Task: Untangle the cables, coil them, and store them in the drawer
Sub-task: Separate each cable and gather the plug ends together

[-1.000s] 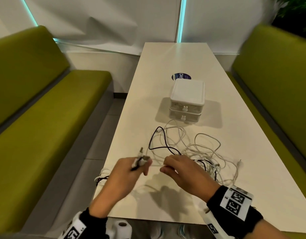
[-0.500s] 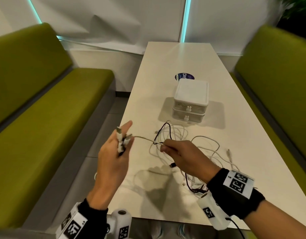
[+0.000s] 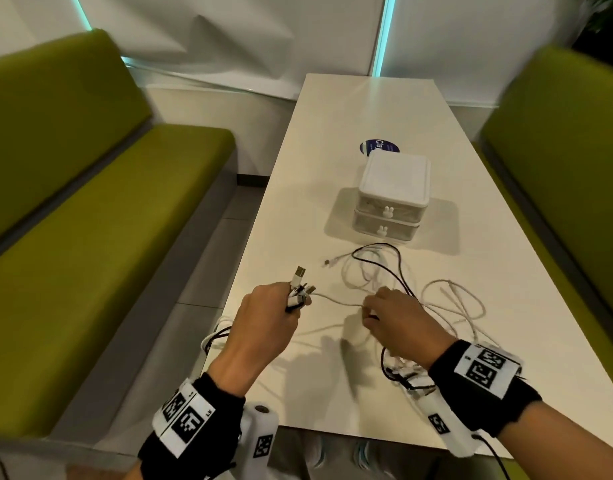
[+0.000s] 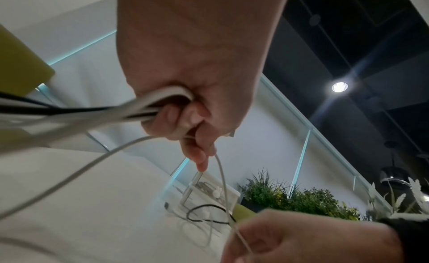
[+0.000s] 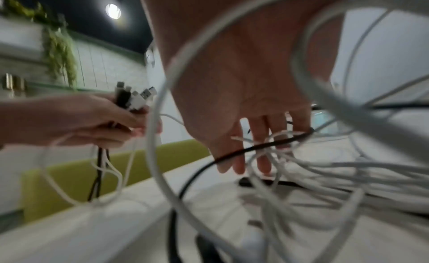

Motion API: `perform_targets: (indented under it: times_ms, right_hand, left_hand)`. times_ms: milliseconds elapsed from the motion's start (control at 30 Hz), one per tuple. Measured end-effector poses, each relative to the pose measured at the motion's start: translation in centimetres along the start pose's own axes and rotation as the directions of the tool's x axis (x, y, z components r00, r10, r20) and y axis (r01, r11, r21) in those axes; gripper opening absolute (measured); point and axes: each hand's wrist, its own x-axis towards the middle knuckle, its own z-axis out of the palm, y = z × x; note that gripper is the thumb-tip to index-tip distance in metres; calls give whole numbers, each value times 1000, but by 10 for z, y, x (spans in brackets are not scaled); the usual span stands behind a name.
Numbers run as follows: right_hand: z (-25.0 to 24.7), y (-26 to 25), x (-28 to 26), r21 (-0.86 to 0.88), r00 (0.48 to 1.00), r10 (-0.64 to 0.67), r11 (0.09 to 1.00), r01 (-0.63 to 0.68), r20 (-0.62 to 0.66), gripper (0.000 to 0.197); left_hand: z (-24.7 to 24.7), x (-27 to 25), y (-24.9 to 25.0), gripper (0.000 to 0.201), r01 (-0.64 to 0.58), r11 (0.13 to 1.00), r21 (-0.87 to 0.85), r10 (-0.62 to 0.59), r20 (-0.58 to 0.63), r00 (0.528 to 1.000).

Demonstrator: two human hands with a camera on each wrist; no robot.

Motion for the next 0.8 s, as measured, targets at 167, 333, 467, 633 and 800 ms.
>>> perform_targets:
  times_ms: [167, 333, 467, 633, 800]
  right_hand:
    - [-1, 14, 11, 18, 995, -16, 1000, 14, 100, 11]
    - [-26, 12, 18, 129, 998, -16, 991, 23, -57, 14]
    - [-66, -6, 27, 314, 948, -36, 939, 141, -316, 23]
    - [-97, -41, 23, 477, 808, -6, 805, 354, -589, 24]
    - [-67, -19, 12, 453, 939, 1, 876, 165, -343, 38]
  left_hand:
    - [4, 0, -4, 20, 55, 998, 27, -57, 84, 995]
    - [5, 2, -7, 17, 40, 999, 14, -40, 46, 998]
    - [-7, 4, -7, 21, -38, 990, -138, 23, -108, 994]
    - [-23, 5, 4, 22, -131, 955, -266, 47, -300, 953]
    - [-10, 5, -11, 35, 2, 998, -66, -10, -127, 992]
